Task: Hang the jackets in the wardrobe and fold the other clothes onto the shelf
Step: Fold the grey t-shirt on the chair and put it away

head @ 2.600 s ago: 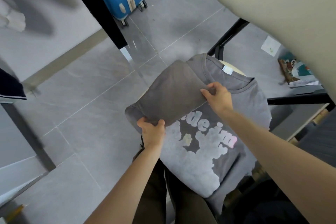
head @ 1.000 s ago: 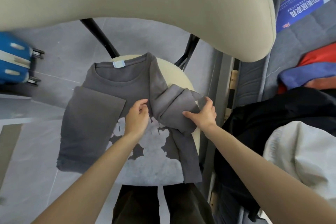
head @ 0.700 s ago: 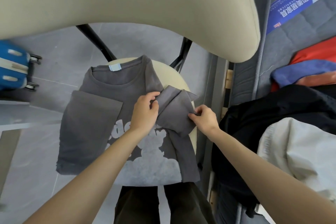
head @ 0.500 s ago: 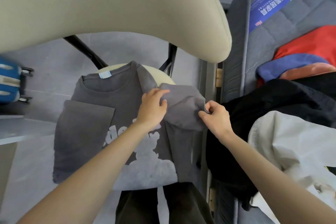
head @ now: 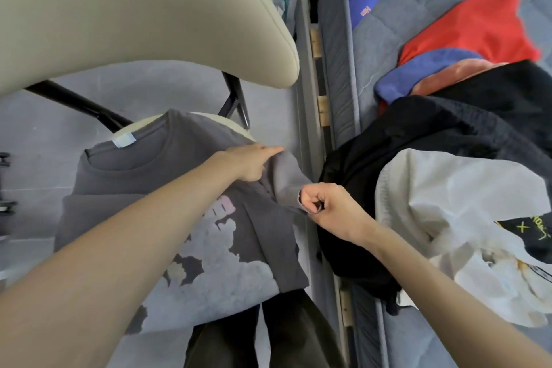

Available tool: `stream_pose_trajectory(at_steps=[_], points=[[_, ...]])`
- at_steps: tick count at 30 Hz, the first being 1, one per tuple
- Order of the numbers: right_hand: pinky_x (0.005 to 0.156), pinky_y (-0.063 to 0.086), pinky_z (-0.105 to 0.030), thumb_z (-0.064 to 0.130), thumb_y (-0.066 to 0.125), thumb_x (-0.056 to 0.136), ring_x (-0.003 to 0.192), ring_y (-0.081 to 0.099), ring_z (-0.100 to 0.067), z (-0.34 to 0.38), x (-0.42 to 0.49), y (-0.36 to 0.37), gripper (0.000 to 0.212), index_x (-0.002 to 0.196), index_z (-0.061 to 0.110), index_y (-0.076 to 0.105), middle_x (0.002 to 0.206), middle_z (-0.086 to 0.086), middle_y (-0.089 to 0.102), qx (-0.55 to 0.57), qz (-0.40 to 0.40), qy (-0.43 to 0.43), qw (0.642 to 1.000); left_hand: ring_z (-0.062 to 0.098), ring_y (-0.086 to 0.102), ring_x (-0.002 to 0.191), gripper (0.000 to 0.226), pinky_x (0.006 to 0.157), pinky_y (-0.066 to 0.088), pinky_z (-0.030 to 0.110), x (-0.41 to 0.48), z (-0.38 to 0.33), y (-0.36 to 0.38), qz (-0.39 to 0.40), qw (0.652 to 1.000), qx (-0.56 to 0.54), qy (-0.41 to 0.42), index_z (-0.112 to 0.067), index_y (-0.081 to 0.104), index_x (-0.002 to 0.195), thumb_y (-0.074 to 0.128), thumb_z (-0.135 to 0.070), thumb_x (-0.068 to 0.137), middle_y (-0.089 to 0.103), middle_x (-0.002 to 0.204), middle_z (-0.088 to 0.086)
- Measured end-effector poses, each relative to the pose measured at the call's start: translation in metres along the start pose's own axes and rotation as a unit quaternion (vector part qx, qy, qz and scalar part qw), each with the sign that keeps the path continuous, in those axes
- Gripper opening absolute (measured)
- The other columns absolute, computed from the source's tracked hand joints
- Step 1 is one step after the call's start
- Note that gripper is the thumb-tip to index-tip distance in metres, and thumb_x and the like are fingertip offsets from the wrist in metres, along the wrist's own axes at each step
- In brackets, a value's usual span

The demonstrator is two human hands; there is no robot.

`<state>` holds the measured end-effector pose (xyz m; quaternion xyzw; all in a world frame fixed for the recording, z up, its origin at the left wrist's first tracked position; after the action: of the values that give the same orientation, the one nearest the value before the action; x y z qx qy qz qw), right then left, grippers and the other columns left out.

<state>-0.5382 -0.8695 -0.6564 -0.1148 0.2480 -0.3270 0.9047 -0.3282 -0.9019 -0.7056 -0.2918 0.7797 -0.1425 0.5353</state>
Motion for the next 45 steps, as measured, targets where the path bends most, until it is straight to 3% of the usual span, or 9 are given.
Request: stream_pose_trajectory(at_steps=[5, 10, 18, 21, 26, 31, 37, 42, 45], points=[[0.064, 0.035, -0.016, -0.024, 0.04, 0.059, 0.057, 0.042, -0.002, -0.007, 0.0, 0.006, 0.051, 0.06, 0.026, 0.03, 0.057, 0.01, 0.04, -0.036, 0.029, -0.01, 0.999, 0.026, 0.03, 0.141, 0.082, 0.108, 0.036, 0.043, 0.001, 0.008, 0.018, 0.033, 0.998, -0.059, 0.014, -0.039, -0.002, 0.152, 0.051, -0.009, 0.097, 0.008, 0.161, -0.003], [0.068, 0.041, -0.022, -0.023, 0.038, 0.056, 0.057, 0.046, -0.001, -0.007, 0.0, 0.012, 0.051, 0.058, 0.027, 0.031, 0.056, 0.013, 0.04, -0.036, 0.056, -0.008, 0.998, 0.026, 0.052, 0.114, 0.088, 0.08, 0.045, 0.034, 0.008, 0.01, 0.029, -0.009, 1.0, 0.023, 0.01, -0.037, 0.004, 0.153, 0.054, 0.001, 0.091, 0.019, 0.15, -0.005], [0.067, 0.046, -0.021, -0.018, 0.053, 0.07, 0.065, 0.055, -0.004, -0.011, 0.0, 0.012, 0.042, 0.062, 0.022, 0.043, 0.072, 0.004, 0.062, -0.039, 0.009, 0.091, 0.995, 0.027, 0.055, 0.095, 0.016, 0.075, 0.043, 0.035, 0.0, 0.011, 0.027, -0.097, 0.991, -0.092, 0.009, -0.018, 0.052, 0.109, 0.056, -0.021, 0.094, 0.045, 0.094, -0.002], [0.074, 0.05, -0.013, -0.013, 0.06, 0.077, 0.082, 0.067, 0.0, -0.01, 0.0, 0.011, 0.034, 0.071, 0.018, 0.047, 0.086, 0.007, 0.072, 0.032, -0.052, 0.136, 0.989, 0.025, 0.058, 0.085, 0.013, 0.077, 0.046, 0.034, -0.014, 0.017, 0.021, -0.184, 0.946, -0.265, -0.001, -0.012, 0.053, 0.101, 0.056, -0.006, 0.09, 0.056, 0.089, 0.003], [0.051, 0.036, -0.016, -0.007, 0.057, 0.071, 0.053, 0.042, -0.004, 0.012, 0.006, 0.014, 0.03, 0.069, 0.021, 0.045, 0.059, 0.01, 0.051, 0.059, -0.217, 0.129, 0.966, 0.013, 0.066, 0.089, 0.026, 0.069, 0.055, 0.016, -0.051, 0.035, 0.003, -0.268, 0.826, -0.495, -0.02, -0.012, 0.049, 0.106, 0.039, 0.009, 0.094, 0.059, 0.103, 0.007], [0.051, 0.035, -0.014, -0.005, 0.063, 0.071, 0.055, 0.041, -0.003, 0.056, 0.022, 0.062, 0.031, 0.068, 0.022, 0.046, 0.063, 0.006, 0.048, 0.06, -0.081, 0.077, 0.992, 0.01, 0.064, 0.097, 0.026, 0.082, 0.056, 0.024, -0.092, 0.079, 0.017, -0.278, 0.759, -0.579, -0.107, -0.016, 0.05, 0.117, 0.035, -0.002, 0.102, 0.059, 0.118, 0.004], [0.075, 0.047, -0.007, 0.023, 0.069, 0.087, 0.088, 0.062, 0.002, 0.071, 0.038, 0.135, 0.016, 0.102, 0.029, 0.069, 0.1, 0.017, 0.067, 0.02, 0.271, 0.137, 0.953, 0.023, 0.059, 0.113, 0.034, 0.093, 0.048, 0.036, -0.142, 0.125, 0.073, -0.234, 0.67, -0.668, -0.225, -0.024, 0.043, 0.136, 0.043, -0.022, 0.103, 0.051, 0.138, -0.001], [0.092, 0.049, -0.032, 0.012, 0.058, 0.091, 0.097, 0.059, -0.015, 0.059, 0.056, 0.127, 0.019, 0.106, 0.021, 0.064, 0.11, 0.003, 0.062, -0.098, 0.03, 0.15, 0.983, 0.007, 0.057, 0.094, 0.068, 0.075, 0.049, 0.024, -0.149, 0.112, 0.113, -0.231, 0.724, -0.609, -0.227, -0.032, 0.033, 0.142, 0.069, -0.041, 0.085, 0.048, 0.13, -0.002], [0.096, 0.043, -0.035, 0.01, 0.06, 0.087, 0.113, 0.052, -0.026, 0.041, 0.064, 0.113, 0.035, 0.121, 0.012, 0.054, 0.123, -0.008, 0.054, -0.185, -0.014, 0.197, 0.963, 0.02, 0.045, 0.12, 0.095, 0.098, 0.042, 0.034, -0.136, 0.083, 0.132, -0.263, 0.796, -0.501, -0.214, -0.035, 0.022, 0.144, 0.082, -0.04, 0.071, 0.033, 0.137, 0.005]])
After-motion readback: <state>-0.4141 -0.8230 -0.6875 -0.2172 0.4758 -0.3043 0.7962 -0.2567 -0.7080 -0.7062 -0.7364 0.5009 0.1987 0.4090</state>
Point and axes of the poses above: each hand's wrist, its own x-axis towards the middle knuckle, its own y-axis out of the palm, z = x × y, the point moved 1 cm from there along x, towards the middle knuckle
